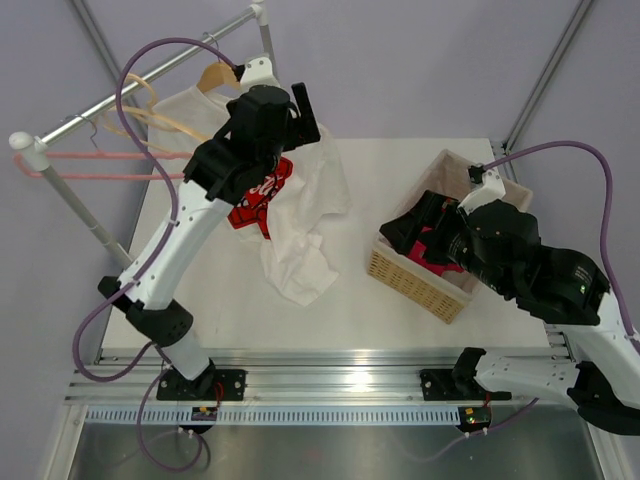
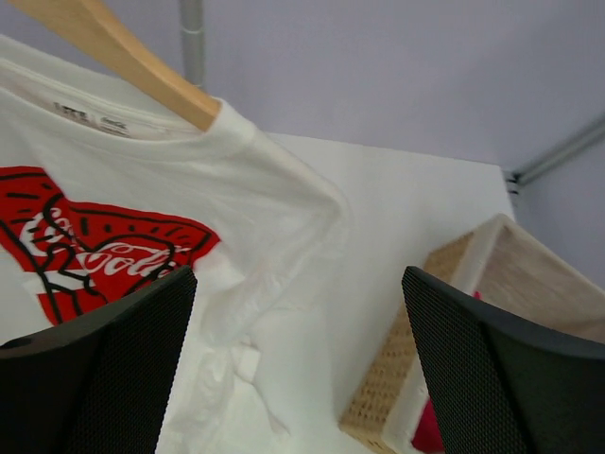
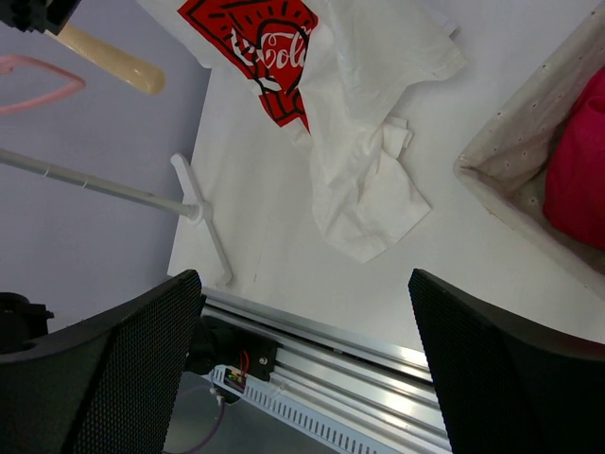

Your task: Remove the t-shirt from the hanger

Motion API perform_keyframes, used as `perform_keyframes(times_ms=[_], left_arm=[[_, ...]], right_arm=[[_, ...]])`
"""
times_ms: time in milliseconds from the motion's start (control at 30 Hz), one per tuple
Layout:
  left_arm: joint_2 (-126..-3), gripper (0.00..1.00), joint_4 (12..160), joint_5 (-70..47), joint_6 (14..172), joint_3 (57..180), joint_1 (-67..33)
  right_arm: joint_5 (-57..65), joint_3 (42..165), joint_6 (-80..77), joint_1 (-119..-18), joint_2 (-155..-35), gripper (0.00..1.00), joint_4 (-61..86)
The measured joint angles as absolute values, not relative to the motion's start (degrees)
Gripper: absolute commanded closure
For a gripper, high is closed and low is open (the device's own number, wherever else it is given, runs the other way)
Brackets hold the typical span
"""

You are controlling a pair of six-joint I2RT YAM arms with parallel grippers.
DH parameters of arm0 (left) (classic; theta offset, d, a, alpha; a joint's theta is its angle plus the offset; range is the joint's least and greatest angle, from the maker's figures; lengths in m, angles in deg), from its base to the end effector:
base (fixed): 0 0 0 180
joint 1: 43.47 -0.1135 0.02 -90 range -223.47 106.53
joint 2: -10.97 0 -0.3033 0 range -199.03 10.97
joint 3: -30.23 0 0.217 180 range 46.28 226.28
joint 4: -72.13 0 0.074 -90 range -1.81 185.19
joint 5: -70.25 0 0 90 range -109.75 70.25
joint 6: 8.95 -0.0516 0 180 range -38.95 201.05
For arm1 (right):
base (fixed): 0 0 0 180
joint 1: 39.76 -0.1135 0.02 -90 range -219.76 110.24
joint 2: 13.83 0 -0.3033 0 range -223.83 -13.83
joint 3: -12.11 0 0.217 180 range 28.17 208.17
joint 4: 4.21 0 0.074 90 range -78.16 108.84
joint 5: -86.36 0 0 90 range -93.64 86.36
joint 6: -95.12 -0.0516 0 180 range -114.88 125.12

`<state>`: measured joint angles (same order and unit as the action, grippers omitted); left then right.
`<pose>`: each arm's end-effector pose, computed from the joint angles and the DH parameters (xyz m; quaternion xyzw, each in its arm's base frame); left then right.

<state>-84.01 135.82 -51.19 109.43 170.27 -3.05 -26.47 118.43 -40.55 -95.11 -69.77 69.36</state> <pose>0.2546 -0.1814 0.5316 -0.0752 0.7941 -0.1357 0.5876 0.0735 0.0711 0.4841 0.0395 0.8246 0.3114 0.4707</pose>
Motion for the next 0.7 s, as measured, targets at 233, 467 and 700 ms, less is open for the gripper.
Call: perform_keyframes(times_ms=[233,467,700], left_arm=[[-89.3,0.10,136.2,-54.3,112.2,172.7,-10.7],[-90.8,0.09,133.1,-54.7,111.5,173.8,-12.5],[-91.3,0.08,127.4,-54.7,109.3,173.8,-13.8]], right_arm=[[-26.5,117.5,-40.9,-95.1,-68.2,0.00,71.3],[-27.1,117.5,-40.8,-95.1,-67.3,0.00,74.3],[-28.4,117.5,-40.3,-95.1,-66.0,0.00,75.3]])
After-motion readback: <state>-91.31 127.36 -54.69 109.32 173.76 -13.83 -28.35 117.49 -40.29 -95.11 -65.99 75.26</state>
